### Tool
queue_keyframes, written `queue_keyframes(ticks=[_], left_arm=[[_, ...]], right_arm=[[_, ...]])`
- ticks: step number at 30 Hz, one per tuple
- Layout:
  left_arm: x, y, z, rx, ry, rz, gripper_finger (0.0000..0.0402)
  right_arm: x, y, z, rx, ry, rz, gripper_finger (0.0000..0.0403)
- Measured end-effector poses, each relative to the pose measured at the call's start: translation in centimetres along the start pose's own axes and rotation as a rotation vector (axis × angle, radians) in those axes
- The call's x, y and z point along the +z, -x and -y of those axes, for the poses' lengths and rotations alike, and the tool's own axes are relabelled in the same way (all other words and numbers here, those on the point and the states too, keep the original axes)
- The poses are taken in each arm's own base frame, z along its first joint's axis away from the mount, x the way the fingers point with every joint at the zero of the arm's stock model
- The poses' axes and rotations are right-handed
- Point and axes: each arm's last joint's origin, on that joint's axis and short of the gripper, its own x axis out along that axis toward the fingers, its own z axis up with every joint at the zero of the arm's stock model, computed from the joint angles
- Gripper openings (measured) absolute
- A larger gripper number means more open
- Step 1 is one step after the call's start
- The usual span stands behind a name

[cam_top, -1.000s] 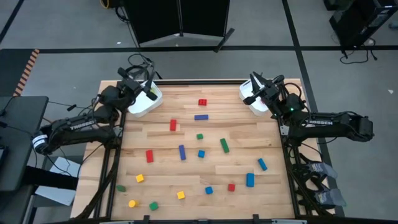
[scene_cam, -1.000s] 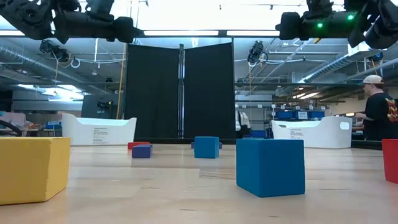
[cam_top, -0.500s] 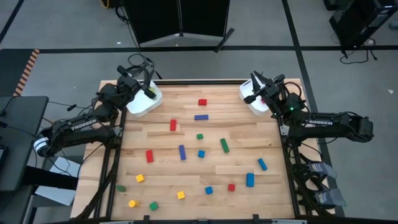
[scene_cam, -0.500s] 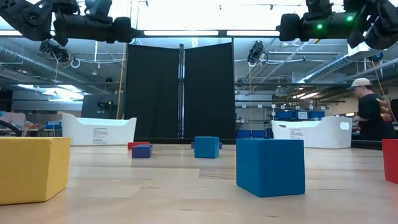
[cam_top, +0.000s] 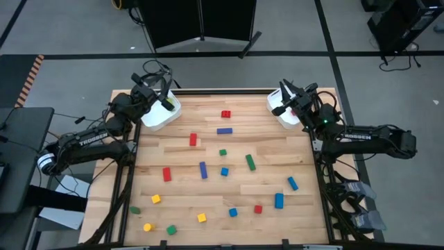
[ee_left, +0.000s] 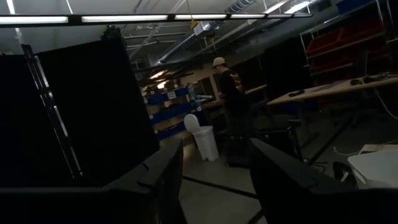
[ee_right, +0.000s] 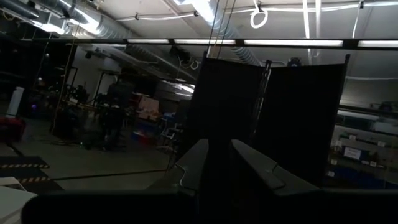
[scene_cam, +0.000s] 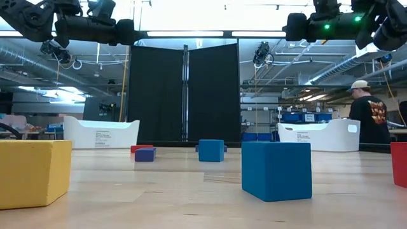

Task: Sort blocks by size
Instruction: Put the large violet block into the left white bin

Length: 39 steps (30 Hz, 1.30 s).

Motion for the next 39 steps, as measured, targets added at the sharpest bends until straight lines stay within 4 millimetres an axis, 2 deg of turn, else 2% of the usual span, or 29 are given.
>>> queue_keyframes(ticks=[14, 27, 39], left_arm=[[-0.6, -0.2, -0.1, 0.004, -0.001, -0.041, 0.0188], [-4.1, -2.0, 1.4, -0.053, -0.039, -0.189, 0.0188], [-6.2, -3.7, 2.4, -0.041, -0.085, -0.144, 0.0188]], right_arm=[[-0.2, -0.1, 0.3, -0.018, -0.008, -0.011, 0.0078], [-0.3, -0.2, 0.4, -0.02, -0.007, -0.011, 0.0078], [-1.1, -0.7, 0.9, -0.063, -0.03, -0.042, 0.0078]])
